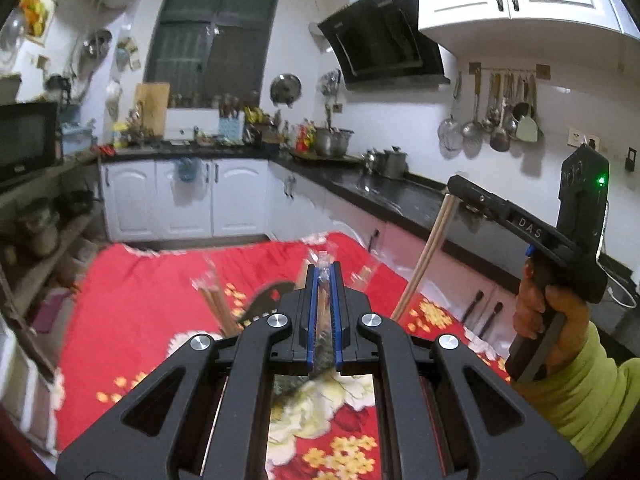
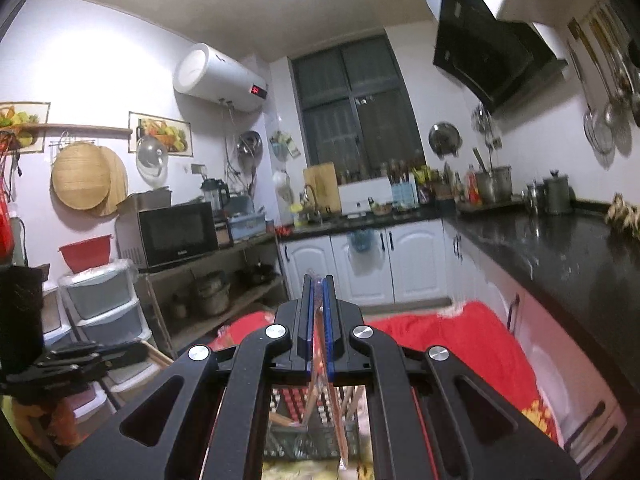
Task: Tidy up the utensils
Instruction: 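Lift the chopstick upright with the left tool and lower it into the caddy, then open the left tool to release the chopstick into the caddy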
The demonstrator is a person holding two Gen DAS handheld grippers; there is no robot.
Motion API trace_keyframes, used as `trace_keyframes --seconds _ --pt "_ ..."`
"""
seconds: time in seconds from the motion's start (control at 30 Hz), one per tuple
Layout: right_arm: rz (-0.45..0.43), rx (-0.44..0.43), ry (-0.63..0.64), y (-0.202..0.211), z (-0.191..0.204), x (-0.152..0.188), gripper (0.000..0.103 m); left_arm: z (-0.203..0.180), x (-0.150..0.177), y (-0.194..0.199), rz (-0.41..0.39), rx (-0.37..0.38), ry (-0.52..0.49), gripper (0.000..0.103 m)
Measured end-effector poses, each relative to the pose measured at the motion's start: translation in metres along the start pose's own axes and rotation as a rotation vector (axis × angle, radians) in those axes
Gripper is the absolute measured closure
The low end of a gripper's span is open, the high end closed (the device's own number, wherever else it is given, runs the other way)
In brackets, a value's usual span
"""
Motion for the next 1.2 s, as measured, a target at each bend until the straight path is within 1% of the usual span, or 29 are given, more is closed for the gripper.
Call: trace_keyframes --seconds 0.13,0.27,0.4,0.63,0.77,0.9,1.13,1.2 --pt "-0.035 -0.009 0.012 -0.009 0.0 -0.013 0.099 0.009 -0.015 0.01 -0.038 -0.024 0.008 0.1" --pt "-0.081 -0.02 0.038 -0.016 0.0 -0.024 0.099 0.011 -0.024 0.013 -0.055 -0.037 -0.005 0.1" --pt "-0.123 -0.034 0.088 -0.022 0.003 -0.033 0.099 0.013 -0.028 0.007 -0.049 -0.048 -0.008 0.1" --pt "-0.125 -0.036 0.098 -0.04 0.0 -0.035 0.099 0.012 -0.031 -0.009 -0.028 -0.065 -0.026 0.1" --pt "-0.129 -0.036 0.092 -0.054 -0.007 -0.028 0.099 0.015 -0.026 -0.025 0.004 -0.064 -0.021 0.1" --pt "-0.109 -0.031 0.082 -0.068 -0.013 -0.013 0.098 0.016 -0.017 -0.04 0.033 -0.058 -0.001 0.1" --pt "-0.034 -0.007 0.028 -0.088 -0.027 0.022 0.098 0.019 0.009 -0.07 0.108 -0.042 0.04 0.1" --pt "-0.011 -0.003 0.011 -0.091 -0.03 0.03 0.096 0.019 0.015 -0.075 0.122 -0.037 0.048 0.1"
Point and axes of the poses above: each gripper's, at about its wrist camera, not at the fingertips, and y roughly against the way its jaws point, z to its left, x to its underside, the point moved 4 cm from there along -y, roughly the way its jaws point, and after that the axes turned 13 degrees about -x, right-handed, at the moved point
